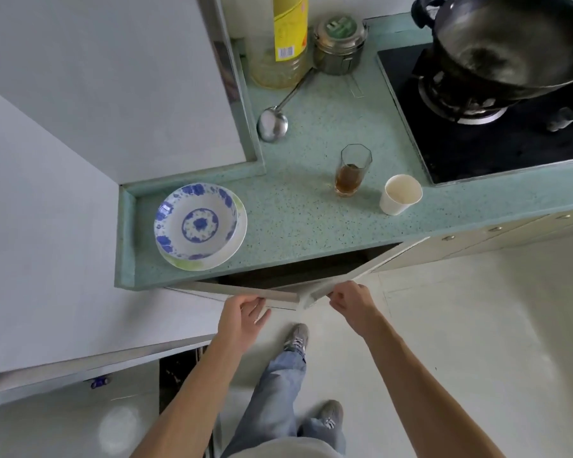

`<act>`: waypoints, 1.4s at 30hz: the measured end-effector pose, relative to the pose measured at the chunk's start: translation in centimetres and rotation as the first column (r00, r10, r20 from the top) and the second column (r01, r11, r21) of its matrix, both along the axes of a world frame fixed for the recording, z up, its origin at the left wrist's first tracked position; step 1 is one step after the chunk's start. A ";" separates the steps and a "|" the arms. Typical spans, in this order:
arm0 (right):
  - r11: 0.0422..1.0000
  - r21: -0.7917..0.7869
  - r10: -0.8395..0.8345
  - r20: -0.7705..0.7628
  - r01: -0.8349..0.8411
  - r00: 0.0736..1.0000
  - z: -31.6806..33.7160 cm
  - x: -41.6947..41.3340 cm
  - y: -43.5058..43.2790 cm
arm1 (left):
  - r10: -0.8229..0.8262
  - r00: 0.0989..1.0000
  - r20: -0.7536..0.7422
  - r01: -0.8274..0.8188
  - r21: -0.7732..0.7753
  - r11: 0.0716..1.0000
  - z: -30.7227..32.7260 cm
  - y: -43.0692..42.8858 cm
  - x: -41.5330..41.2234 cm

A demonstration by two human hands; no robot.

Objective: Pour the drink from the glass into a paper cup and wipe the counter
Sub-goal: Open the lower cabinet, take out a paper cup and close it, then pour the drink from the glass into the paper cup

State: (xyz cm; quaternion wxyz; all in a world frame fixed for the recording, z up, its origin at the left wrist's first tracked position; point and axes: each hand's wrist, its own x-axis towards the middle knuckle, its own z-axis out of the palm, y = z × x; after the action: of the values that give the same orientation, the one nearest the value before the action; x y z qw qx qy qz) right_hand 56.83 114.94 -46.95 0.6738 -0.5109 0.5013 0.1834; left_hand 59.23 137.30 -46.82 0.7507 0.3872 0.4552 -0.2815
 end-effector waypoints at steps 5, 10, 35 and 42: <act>0.995 0.059 -0.080 -0.017 0.080 0.997 -1.7 2.3 -0.1 | -0.005 1.000 0.011 0.006 -0.027 1.000 -1.3 -0.1 1.4; 0.991 0.059 -0.116 -0.029 0.117 0.993 -1.8 5.1 0.9 | 0.022 1.000 0.022 -0.019 -0.146 0.989 -1.5 -0.7 4.0; 0.902 -0.341 0.297 0.049 -0.264 0.953 7.3 6.7 -5.4 | -0.794 0.474 0.380 0.503 0.623 0.598 7.8 -13.3 13.6; 0.889 -0.317 0.370 0.072 -0.330 0.926 8.2 5.1 -7.8 | -0.862 0.360 0.356 0.333 0.814 0.476 8.8 -20.3 16.6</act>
State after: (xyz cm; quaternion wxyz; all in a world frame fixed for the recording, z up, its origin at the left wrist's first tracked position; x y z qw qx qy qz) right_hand 61.92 107.15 -38.76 0.5758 -0.6998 0.3776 0.1900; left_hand 75.80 116.97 -37.99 0.5156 0.8319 -0.0206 -0.2040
